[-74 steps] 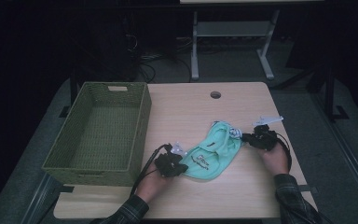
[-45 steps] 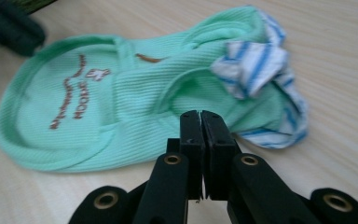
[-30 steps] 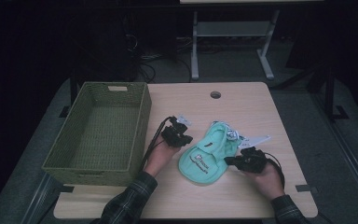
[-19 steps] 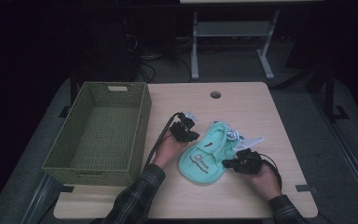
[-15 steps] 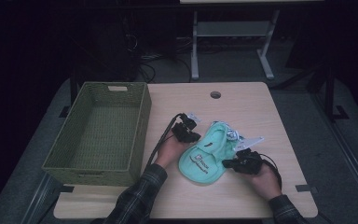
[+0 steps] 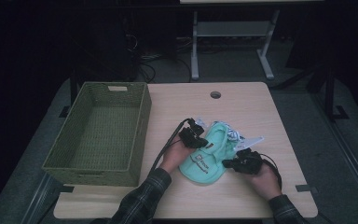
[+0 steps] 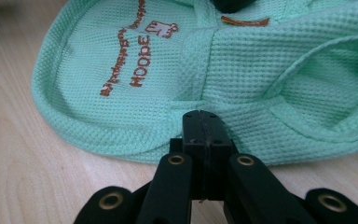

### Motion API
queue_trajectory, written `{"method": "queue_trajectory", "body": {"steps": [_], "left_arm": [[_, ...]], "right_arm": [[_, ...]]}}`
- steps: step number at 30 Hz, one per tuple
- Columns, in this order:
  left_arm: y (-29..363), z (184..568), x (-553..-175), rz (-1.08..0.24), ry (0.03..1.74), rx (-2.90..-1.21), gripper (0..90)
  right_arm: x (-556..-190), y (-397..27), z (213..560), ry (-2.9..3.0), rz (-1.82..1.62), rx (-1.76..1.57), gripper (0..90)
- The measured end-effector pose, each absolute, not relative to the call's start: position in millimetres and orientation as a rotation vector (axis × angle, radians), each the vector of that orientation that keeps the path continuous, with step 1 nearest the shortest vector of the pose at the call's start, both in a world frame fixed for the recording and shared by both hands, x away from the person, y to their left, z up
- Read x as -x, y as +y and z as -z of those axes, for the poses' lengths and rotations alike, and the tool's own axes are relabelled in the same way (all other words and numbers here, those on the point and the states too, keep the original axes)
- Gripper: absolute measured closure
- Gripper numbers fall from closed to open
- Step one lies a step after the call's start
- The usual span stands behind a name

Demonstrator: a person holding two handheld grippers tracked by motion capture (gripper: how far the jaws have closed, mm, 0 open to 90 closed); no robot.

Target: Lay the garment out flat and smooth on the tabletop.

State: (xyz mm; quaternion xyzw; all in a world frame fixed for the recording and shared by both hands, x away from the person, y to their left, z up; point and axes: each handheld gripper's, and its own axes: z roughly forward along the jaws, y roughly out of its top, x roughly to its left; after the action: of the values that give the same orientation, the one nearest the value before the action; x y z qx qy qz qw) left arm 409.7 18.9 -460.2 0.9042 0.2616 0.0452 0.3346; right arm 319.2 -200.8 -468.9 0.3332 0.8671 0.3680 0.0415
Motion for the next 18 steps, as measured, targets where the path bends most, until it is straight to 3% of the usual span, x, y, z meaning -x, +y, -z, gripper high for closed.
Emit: {"method": "queue_trajectory", "body": {"steps": [18], "left_arm": [[50,453,-390,-0.191,0.703,-2.466,89.3]], "right_arm": [[-325,-212,465,2.626,-1.01,-1.021,89.9]]}}
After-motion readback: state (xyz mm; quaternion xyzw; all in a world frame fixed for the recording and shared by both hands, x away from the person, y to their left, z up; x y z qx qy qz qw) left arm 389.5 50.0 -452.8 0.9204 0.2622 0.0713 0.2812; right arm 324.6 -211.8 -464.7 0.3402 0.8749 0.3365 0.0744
